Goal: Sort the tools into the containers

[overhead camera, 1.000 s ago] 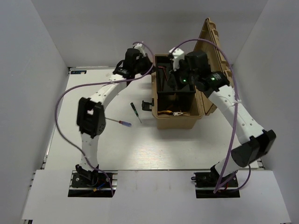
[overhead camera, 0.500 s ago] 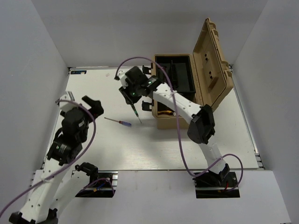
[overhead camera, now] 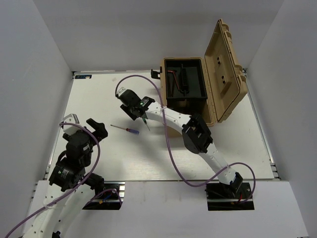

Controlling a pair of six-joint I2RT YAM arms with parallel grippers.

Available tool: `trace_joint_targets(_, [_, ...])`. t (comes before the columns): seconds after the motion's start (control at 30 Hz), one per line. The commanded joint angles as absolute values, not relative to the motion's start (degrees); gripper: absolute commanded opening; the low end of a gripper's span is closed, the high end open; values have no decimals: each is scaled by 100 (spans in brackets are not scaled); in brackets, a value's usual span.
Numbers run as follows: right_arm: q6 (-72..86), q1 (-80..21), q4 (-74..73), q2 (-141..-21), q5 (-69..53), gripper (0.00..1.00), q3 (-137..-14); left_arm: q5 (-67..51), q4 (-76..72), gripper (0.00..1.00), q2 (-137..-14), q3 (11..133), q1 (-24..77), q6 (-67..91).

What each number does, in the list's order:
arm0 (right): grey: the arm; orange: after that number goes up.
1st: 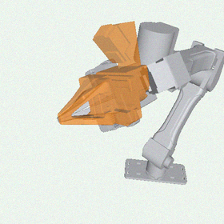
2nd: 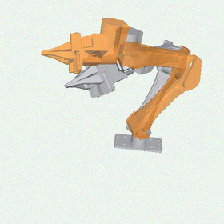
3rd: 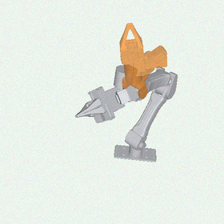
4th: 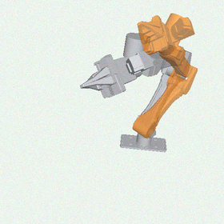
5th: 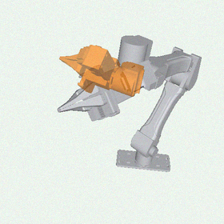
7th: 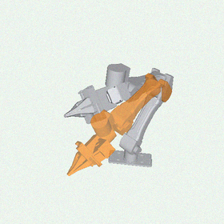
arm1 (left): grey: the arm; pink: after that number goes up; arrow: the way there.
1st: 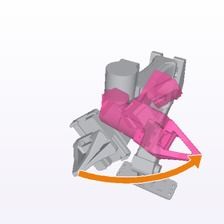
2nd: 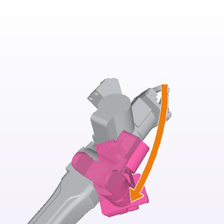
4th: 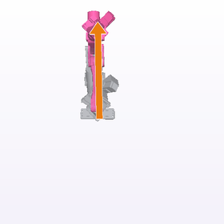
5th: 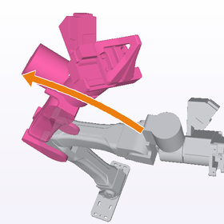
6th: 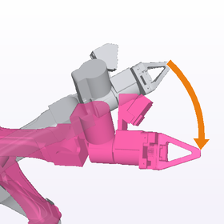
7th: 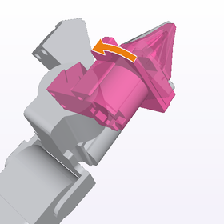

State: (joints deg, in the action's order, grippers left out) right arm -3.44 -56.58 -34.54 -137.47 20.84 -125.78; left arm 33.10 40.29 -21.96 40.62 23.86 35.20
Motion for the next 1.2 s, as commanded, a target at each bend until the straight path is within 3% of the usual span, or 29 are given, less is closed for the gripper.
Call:
trace_joint_targets(0.0, [-439, -5608, -2822, -13912, 2873, 50, -12551, 3156, 3973, 98, -2224, 3981, 2417, 3384])
trace_joint_targets(0.13, [-405, -5581, -2487, -14071, 3112, 46, -12524, 3155, 3973, 98, -2224, 3929, 2417, 3384])
trace_joint_targets(0.67, [-176, -5414, -2505, -14432, 2778, 46, -12595, 3155, 3920, 98, -2329, 3929, 2417, 3331])
trace_joint_targets(1.17, [246, -5317, -2900, -14546, 1855, 43, -12586, 3208, 3920, 98, -2329, 3929, 2417, 3331])
